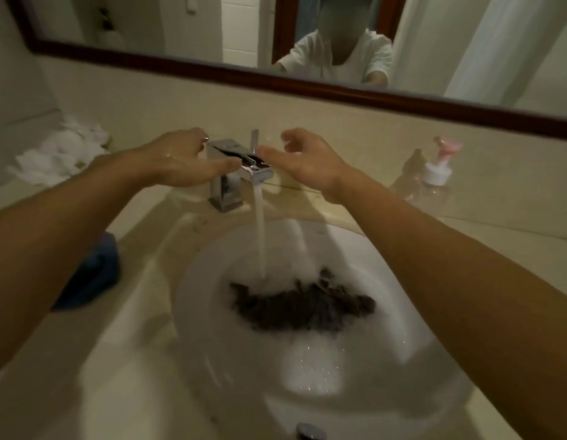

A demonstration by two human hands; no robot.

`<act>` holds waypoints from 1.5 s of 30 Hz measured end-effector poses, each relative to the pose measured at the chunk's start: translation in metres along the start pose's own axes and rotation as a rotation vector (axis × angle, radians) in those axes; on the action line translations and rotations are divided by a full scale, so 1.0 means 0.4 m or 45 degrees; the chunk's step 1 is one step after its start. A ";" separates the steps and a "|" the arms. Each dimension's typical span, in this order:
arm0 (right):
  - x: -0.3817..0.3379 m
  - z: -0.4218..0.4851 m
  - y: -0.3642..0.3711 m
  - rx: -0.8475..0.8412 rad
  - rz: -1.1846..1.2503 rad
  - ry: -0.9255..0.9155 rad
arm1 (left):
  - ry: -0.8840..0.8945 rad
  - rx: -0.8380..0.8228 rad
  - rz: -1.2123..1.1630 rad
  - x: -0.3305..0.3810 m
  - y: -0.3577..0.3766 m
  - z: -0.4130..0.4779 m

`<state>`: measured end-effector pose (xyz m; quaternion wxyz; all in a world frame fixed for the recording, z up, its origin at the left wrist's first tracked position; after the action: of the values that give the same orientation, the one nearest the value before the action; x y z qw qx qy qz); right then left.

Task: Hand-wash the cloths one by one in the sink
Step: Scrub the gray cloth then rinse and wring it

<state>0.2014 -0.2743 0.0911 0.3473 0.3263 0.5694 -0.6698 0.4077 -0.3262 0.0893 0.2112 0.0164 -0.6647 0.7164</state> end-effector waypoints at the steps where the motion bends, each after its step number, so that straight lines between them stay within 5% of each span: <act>1: -0.011 0.027 0.007 -0.028 -0.024 -0.010 | 0.012 -0.038 0.012 -0.004 -0.005 0.020; 10: 0.003 0.203 0.074 -0.331 -0.079 0.132 | 0.104 -0.312 -0.095 -0.025 0.022 0.126; 19: -0.008 0.225 0.106 -0.240 0.092 -0.024 | 0.102 -0.344 -0.123 -0.030 0.033 0.147; 26: -0.007 0.174 0.086 -0.270 -0.007 -0.027 | 0.197 -0.306 -0.035 0.054 0.022 0.093; 31: 0.032 0.033 -0.001 -0.165 -0.081 0.037 | 0.280 -0.206 0.343 0.157 0.032 0.020; 37: 0.186 -0.182 -0.072 -0.105 -0.296 0.149 | 0.617 -0.020 0.570 0.321 0.146 -0.128; 42: 0.340 -0.333 0.028 -0.556 -0.637 0.199 | 0.618 -0.341 0.316 0.330 0.354 -0.216; 45: 0.451 -0.356 0.122 -0.856 -0.965 0.253 | 0.473 -0.880 0.556 0.258 0.530 -0.231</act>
<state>0.1497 -0.1558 -0.1051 0.1101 0.0296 0.8618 -0.4943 0.2685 -0.2143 -0.0904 0.1642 -0.3247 -0.8036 0.4709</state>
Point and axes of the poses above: each hand's wrist, its own z-axis towards the middle knuckle, its own y-axis out of the palm, x = y × z, the point moved 5 cm from there along z, towards the middle knuckle, and after that the axes turned 4 degrees about z, right-handed, at the moved point
